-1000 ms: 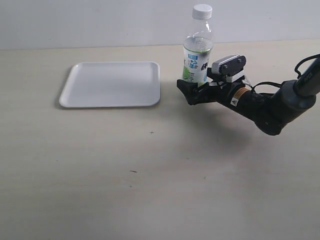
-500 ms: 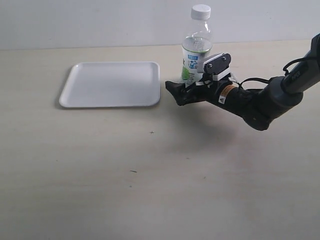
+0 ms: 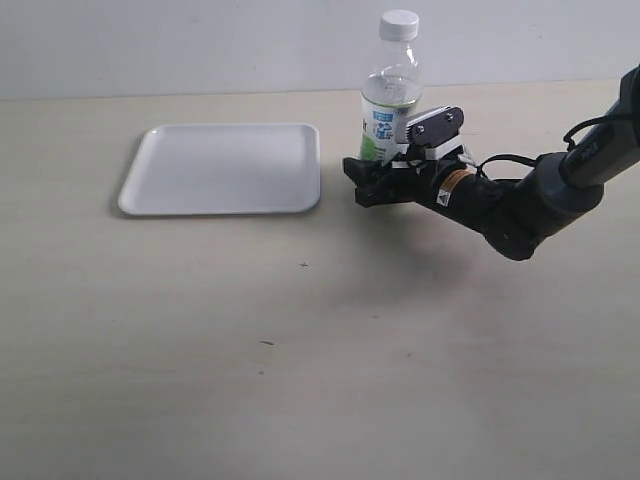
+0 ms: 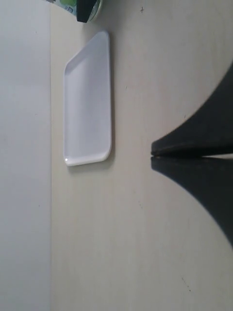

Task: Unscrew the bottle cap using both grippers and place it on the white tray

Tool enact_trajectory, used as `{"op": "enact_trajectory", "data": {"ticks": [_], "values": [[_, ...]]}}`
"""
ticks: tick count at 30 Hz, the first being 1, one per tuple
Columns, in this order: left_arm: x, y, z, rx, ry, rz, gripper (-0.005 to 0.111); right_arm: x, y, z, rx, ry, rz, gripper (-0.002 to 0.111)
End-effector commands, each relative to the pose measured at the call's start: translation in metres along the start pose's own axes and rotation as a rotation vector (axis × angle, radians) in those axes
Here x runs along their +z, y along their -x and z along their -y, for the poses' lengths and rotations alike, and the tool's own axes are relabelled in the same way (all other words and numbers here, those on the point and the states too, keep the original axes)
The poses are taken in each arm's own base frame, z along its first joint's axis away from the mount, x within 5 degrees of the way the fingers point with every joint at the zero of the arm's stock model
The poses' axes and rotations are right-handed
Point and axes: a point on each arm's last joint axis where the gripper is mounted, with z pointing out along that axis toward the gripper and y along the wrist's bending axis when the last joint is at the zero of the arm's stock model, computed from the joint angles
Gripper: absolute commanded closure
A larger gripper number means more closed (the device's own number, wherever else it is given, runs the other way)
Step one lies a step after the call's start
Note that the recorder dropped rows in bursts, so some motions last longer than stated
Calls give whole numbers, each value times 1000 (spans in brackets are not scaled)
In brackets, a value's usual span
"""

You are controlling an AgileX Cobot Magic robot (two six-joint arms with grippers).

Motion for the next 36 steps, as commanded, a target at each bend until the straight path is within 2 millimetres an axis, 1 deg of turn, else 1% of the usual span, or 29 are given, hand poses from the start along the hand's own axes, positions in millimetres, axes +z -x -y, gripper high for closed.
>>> {"op": "enact_trajectory", "data": {"ticks": [1, 7, 8, 13, 15, 19, 25, 30, 33, 36], "values": [[0, 0, 0, 1, 4, 13, 107, 1, 1, -1, -4, 4, 4, 65], [0, 0, 0, 1, 4, 13, 107, 1, 1, -1, -12, 4, 4, 107], [0, 0, 0, 1, 4, 13, 107, 1, 1, -1, -20, 4, 4, 108], [0, 0, 0, 1, 4, 13, 107, 1, 3, -1, -118, 4, 9, 108], [0, 0, 0, 1, 4, 13, 107, 1, 7, -1, -140, 7, 17, 108], [0, 0, 0, 1, 4, 13, 107, -1, 21, -5, -176, 33, 35, 108], [0, 0, 0, 1, 4, 13, 107, -4, 34, -11, -262, 103, -1, 108], [0, 0, 0, 1, 4, 13, 107, -6, 41, -11, -312, 101, -62, 108], [0, 0, 0, 1, 4, 13, 107, -7, 41, -8, -317, 76, -111, 108], [0, 0, 0, 1, 4, 13, 107, -7, 41, -8, -323, 77, -123, 108]]}}
